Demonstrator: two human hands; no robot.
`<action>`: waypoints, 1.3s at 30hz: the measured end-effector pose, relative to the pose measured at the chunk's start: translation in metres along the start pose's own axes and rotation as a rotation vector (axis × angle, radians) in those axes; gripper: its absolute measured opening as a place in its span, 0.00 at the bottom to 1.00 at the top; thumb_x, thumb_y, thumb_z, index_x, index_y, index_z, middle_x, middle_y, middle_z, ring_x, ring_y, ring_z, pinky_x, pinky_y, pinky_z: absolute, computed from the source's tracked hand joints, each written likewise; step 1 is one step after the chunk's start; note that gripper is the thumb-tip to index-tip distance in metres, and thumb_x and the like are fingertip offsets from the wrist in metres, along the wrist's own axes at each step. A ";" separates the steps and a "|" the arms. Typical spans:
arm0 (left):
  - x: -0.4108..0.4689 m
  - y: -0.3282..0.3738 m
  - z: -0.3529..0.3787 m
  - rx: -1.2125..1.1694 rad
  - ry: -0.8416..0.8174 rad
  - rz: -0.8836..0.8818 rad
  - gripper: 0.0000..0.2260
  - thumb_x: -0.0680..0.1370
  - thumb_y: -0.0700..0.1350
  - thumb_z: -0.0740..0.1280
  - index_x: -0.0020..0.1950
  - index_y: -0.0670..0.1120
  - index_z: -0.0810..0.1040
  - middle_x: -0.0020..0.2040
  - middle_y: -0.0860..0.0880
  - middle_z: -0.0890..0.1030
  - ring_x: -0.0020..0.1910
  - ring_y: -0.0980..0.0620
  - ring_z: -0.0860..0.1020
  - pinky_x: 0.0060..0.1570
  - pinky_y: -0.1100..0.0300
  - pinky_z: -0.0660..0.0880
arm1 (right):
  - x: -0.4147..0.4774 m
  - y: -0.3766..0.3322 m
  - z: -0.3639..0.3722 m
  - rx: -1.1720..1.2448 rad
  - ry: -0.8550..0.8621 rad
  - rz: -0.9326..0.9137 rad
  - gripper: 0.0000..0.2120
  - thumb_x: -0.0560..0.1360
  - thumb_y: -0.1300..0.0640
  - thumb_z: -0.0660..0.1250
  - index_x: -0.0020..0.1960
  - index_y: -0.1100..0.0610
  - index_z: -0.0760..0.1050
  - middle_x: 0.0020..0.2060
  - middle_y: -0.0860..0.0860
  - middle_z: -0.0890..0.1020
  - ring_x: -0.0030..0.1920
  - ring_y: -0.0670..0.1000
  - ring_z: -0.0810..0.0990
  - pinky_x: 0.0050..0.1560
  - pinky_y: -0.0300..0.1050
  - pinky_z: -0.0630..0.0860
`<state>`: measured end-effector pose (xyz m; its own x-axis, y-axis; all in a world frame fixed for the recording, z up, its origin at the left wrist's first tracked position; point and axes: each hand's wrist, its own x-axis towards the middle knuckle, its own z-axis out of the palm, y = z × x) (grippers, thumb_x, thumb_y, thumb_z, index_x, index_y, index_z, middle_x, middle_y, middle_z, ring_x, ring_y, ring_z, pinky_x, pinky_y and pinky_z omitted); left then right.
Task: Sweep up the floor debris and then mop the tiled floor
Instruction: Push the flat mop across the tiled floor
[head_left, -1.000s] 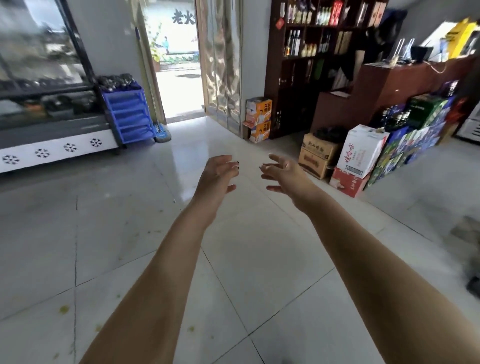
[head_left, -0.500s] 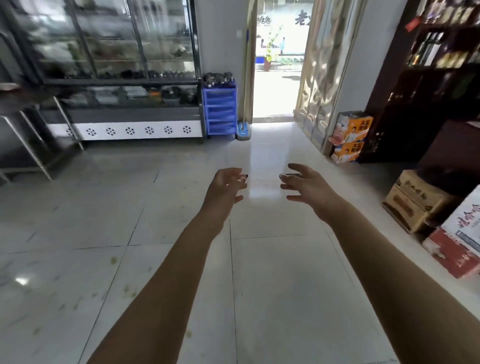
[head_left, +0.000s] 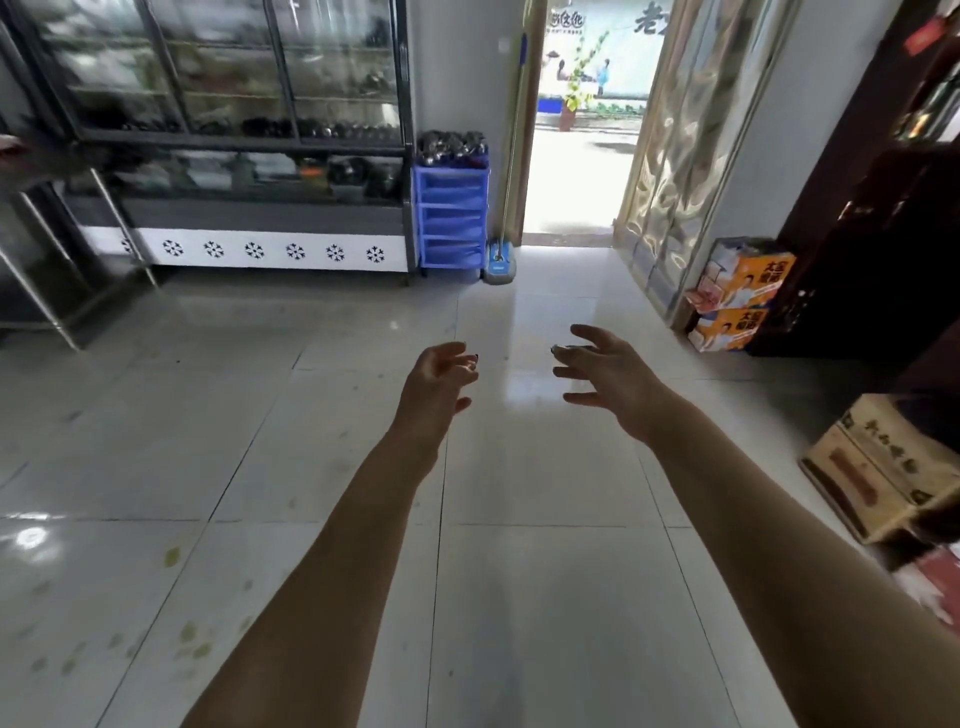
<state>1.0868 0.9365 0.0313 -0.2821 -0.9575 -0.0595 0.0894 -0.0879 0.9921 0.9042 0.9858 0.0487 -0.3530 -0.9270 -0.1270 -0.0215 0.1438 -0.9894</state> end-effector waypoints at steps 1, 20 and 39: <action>0.019 0.003 0.008 0.002 -0.008 0.000 0.10 0.78 0.37 0.61 0.56 0.49 0.72 0.55 0.50 0.78 0.58 0.50 0.76 0.60 0.52 0.73 | 0.017 -0.008 -0.007 0.007 0.006 -0.013 0.28 0.75 0.58 0.68 0.72 0.56 0.62 0.47 0.47 0.79 0.54 0.53 0.78 0.54 0.51 0.75; 0.351 0.000 0.181 0.022 -0.011 -0.034 0.07 0.79 0.41 0.61 0.55 0.50 0.72 0.58 0.47 0.77 0.56 0.51 0.77 0.58 0.53 0.74 | 0.370 -0.035 -0.154 0.063 -0.022 -0.027 0.27 0.76 0.59 0.67 0.72 0.57 0.63 0.52 0.51 0.79 0.54 0.54 0.78 0.56 0.51 0.74; 0.705 -0.006 0.278 -0.032 0.081 -0.069 0.07 0.79 0.40 0.60 0.54 0.50 0.72 0.57 0.48 0.78 0.56 0.51 0.77 0.59 0.53 0.74 | 0.732 -0.053 -0.228 0.090 -0.042 0.068 0.24 0.77 0.62 0.64 0.71 0.60 0.63 0.62 0.62 0.75 0.63 0.61 0.75 0.59 0.55 0.72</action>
<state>0.6223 0.3384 0.0136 -0.2103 -0.9678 -0.1380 0.1028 -0.1623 0.9814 0.4333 0.3791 0.0247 -0.3115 -0.9299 -0.1955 0.0859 0.1773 -0.9804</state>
